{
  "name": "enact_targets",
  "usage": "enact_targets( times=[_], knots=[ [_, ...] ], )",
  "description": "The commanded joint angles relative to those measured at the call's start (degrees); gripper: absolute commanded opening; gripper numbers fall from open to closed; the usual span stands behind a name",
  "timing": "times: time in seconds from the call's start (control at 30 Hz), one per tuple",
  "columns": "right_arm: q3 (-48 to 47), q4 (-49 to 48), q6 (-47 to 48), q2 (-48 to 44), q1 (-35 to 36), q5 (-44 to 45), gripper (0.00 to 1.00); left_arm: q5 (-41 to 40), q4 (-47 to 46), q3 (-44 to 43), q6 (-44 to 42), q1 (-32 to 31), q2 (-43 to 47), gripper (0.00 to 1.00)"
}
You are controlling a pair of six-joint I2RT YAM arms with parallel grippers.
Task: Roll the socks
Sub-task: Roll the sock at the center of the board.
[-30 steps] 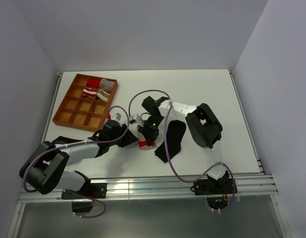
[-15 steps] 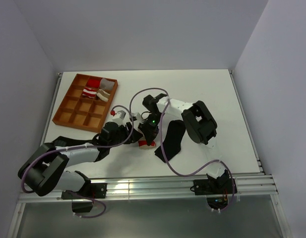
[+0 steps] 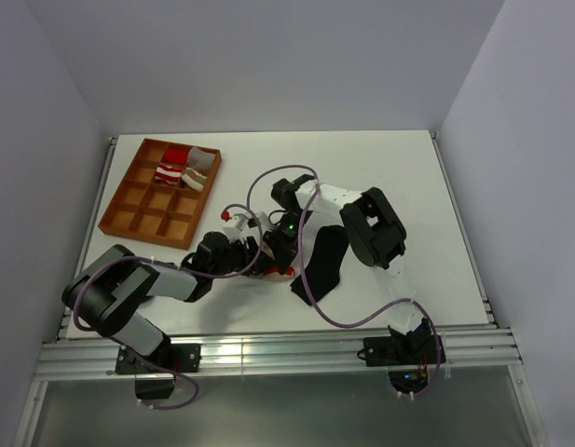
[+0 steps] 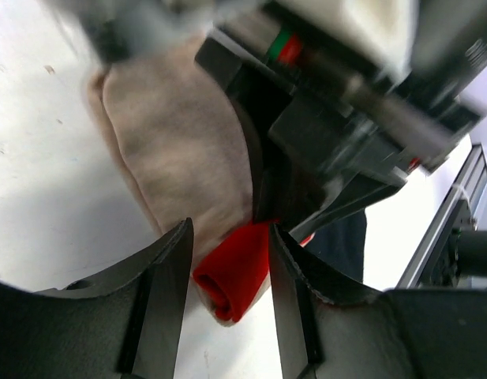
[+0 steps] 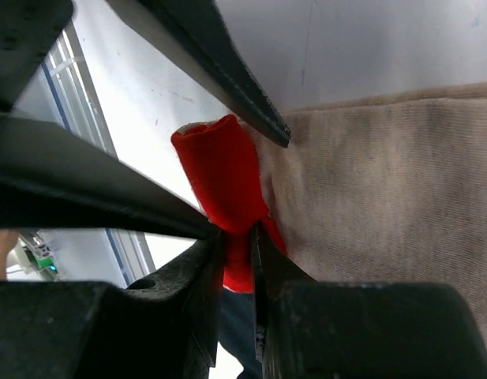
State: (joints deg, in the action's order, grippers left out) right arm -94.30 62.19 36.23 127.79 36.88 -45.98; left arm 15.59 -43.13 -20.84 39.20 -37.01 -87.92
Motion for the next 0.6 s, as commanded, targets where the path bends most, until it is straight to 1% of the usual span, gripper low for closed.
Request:
enact_targets(
  times=[0.0, 0.27, 0.37, 0.47, 0.5, 0.57],
  knots=[
    [-1.4, 0.4, 0.1, 2.0, -0.9, 2.2, 0.13, 4.4, -6.1, -0.2, -1.5, -0.3, -2.4, 0.48],
    [-1.1, -1.1, -2.2, 2.0, -1.3, 3.6, 0.13, 6.8, -9.1, 0.2, -0.5, -0.3, -5.6, 0.47],
    [-0.8, -2.2, -3.4, 1.7, -1.2, 4.6, 0.13, 7.9, -8.6, -0.4, -0.3, -0.3, -6.6, 0.44],
    [-0.1, -3.6, -4.1, 1.2, -1.3, 5.6, 0.14, 7.8, -7.8, -0.8, -0.2, -0.3, -7.1, 0.37],
    [0.2, -3.9, -4.6, 0.9, -1.2, 6.1, 0.14, 7.6, -7.2, -1.0, -0.1, -0.3, -7.2, 0.33],
    [0.9, -5.4, -5.3, 0.2, -1.3, 7.2, 0.19, 7.4, -6.1, -1.4, 0.0, -0.4, -7.6, 0.27]
  ],
)
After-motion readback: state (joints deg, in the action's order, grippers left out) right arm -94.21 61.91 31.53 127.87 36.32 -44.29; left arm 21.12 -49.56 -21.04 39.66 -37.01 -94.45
